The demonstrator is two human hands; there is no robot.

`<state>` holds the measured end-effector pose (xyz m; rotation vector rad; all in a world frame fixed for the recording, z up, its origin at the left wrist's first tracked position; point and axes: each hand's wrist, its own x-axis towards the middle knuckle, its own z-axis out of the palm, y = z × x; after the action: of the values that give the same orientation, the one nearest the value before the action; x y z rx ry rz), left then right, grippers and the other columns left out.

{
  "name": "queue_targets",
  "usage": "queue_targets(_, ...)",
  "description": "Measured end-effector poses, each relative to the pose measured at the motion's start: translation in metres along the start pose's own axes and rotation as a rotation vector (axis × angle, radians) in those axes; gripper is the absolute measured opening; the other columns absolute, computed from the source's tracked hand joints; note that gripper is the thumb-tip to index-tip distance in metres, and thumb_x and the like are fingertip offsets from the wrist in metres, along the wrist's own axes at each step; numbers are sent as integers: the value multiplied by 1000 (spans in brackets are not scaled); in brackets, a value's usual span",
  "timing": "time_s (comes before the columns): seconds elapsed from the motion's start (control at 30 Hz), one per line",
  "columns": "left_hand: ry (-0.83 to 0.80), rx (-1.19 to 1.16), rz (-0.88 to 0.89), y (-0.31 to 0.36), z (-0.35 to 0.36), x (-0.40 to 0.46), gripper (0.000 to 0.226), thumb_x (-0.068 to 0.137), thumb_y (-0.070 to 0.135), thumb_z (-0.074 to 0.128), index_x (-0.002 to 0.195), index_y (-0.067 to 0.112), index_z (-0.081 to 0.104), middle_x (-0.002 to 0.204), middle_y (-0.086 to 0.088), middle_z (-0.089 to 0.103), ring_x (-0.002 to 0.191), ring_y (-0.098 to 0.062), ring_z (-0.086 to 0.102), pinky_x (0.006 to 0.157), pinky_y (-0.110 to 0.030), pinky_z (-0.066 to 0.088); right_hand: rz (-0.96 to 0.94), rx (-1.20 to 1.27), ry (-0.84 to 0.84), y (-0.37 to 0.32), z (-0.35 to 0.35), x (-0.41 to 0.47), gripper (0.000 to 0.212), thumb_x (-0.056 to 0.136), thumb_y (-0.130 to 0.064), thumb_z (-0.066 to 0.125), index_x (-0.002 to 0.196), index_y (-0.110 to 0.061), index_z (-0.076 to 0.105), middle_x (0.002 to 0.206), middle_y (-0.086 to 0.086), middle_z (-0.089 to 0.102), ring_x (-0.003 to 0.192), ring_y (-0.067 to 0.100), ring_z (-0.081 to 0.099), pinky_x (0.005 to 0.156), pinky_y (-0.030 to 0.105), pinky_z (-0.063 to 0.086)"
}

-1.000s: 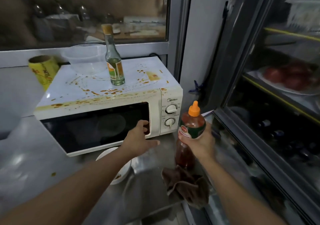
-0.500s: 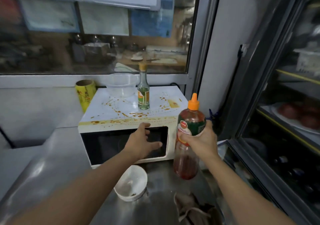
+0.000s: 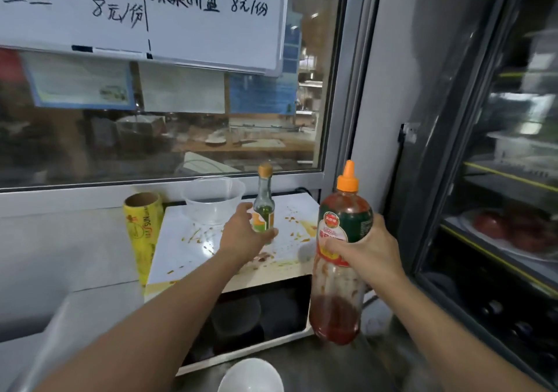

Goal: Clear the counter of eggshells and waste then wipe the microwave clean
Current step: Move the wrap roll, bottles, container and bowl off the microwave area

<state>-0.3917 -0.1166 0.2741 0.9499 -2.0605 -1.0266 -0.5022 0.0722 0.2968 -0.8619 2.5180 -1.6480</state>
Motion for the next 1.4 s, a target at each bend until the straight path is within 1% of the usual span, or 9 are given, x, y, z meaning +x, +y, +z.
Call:
queue_targets(0.17,12,-25,64,5,0,44,76,76,26,75,139,20,34,136,-6,51,119,-27,52,93,-34,42,16,-35,35,-12,11,2,74,46,-45,84,106,-26,45,95,-8,61,84,12,60,67,26,47)
queue_targets(0.27,9,-91,56,7,6,63,67,80,25,71,137,21,37,131,-4,56,112,-24,56,88,-30,42,36,-53,42,-15,16,2,74,45,-47,83,106,-27,45,93,-10,61,82,8,59,66,25,47)
queue_targets(0.37,42,-153,62,9,14,74,46,84,24,67,127,20,50,116,-2,65,92,-18,57,81,-26,41,58,-47,64,-14,18,2,75,44,-47,82,106,-27,46,95,-10,62,85,9,61,71,28,51)
queue_targets(0.5,102,-191,67,5,20,80,26,85,19,64,111,17,60,94,1,66,82,-15,58,77,-24,41,76,-83,107,-11,22,-1,75,46,-42,85,107,-26,44,98,-7,61,89,13,61,75,32,53)
queue_targets(0.63,107,-186,82,3,16,80,21,83,23,68,103,20,61,88,6,65,80,-13,59,75,-26,44,92,-76,125,-9,24,-7,74,46,-40,87,105,-26,44,97,-7,61,88,13,61,76,35,54)
queue_targets(1.0,142,-182,119,5,-31,30,14,81,23,70,89,20,59,82,0,67,82,-22,64,77,-38,53,50,-44,61,-24,28,-35,72,44,-41,86,102,-29,45,94,-11,60,86,9,60,68,26,49)
queue_targets(1.13,159,-199,127,2,-62,-4,18,81,21,71,94,15,61,78,1,67,70,-14,62,67,-30,52,7,-44,8,-35,32,-52,78,43,-43,85,109,-26,48,100,-6,63,92,15,61,80,35,54)
queue_targets(1.3,223,-173,124,-8,-104,-59,15,81,18,71,92,13,61,68,2,60,64,-15,57,57,-25,51,-46,-19,-68,-49,40,-84,82,45,-44,86,113,-24,46,102,-5,62,94,16,61,78,34,53)
queue_targets(1.4,284,-165,106,-15,-131,-97,15,81,14,71,91,13,60,65,3,56,58,-10,53,43,-10,43,-69,11,-141,-58,46,-108,83,46,-45,86,114,-24,44,106,-4,61,97,18,60,79,34,52)
